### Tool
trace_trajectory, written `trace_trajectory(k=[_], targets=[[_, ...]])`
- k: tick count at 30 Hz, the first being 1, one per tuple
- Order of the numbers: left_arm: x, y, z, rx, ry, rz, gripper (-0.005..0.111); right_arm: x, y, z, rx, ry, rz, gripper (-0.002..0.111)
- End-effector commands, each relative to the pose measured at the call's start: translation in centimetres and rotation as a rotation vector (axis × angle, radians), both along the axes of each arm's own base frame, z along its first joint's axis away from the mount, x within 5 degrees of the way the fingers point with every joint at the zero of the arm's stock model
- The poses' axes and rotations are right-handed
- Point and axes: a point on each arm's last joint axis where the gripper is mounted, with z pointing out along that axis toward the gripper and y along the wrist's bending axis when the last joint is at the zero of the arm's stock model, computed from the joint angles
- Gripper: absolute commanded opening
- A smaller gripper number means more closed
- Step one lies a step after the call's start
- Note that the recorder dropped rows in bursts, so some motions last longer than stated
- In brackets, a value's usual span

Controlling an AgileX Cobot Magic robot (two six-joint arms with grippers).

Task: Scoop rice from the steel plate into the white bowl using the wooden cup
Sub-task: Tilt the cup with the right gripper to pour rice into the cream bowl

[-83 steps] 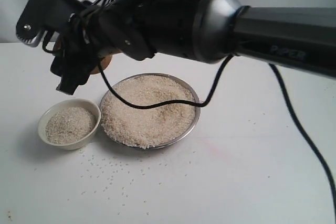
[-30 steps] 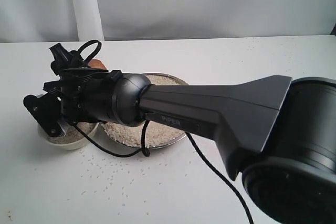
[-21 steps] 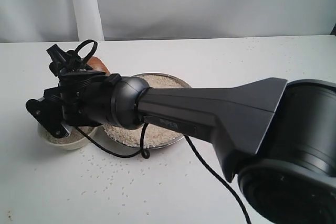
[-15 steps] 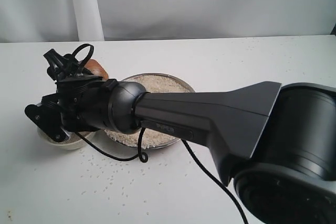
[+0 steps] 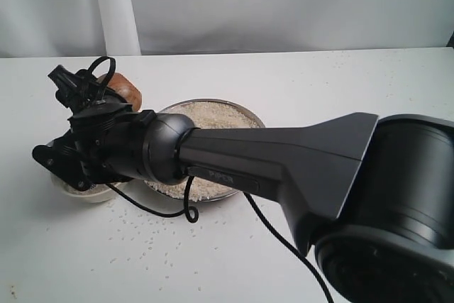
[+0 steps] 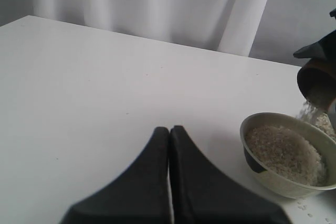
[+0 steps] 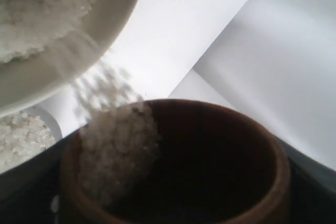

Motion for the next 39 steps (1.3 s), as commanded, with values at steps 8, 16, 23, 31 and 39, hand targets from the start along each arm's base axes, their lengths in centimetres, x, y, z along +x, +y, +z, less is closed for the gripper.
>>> trace_trajectory(k=[8, 16, 23, 31, 39], targets=[[0.1, 0.0, 0.0, -0.007, 0.001, -0.002, 0.0, -0.2, 0.3, 0.9, -0.026, -0.062, 0.028, 0.0], [0.1, 0.0, 0.0, -0.007, 0.001, -0.002, 0.0, -0.5, 0.6, 1.1, -0.054, -0.104, 0.045, 0.0], [0.1, 0.0, 0.0, -0.007, 0.001, -0.002, 0.0, -0.8, 0.8, 1.4, -0.091, -0.161, 0.061, 0.0], [0.1, 0.0, 0.0, -0.007, 0.001, -0.002, 0.0, -0.9, 0.9, 1.6, -0.111, -0.193, 0.069, 0.0], [0.1, 0.0, 0.0, -0.007, 0.001, -0.002, 0.0, -1.2, 1.2, 1.7, -0.12, -0.212, 0.085, 0.0]])
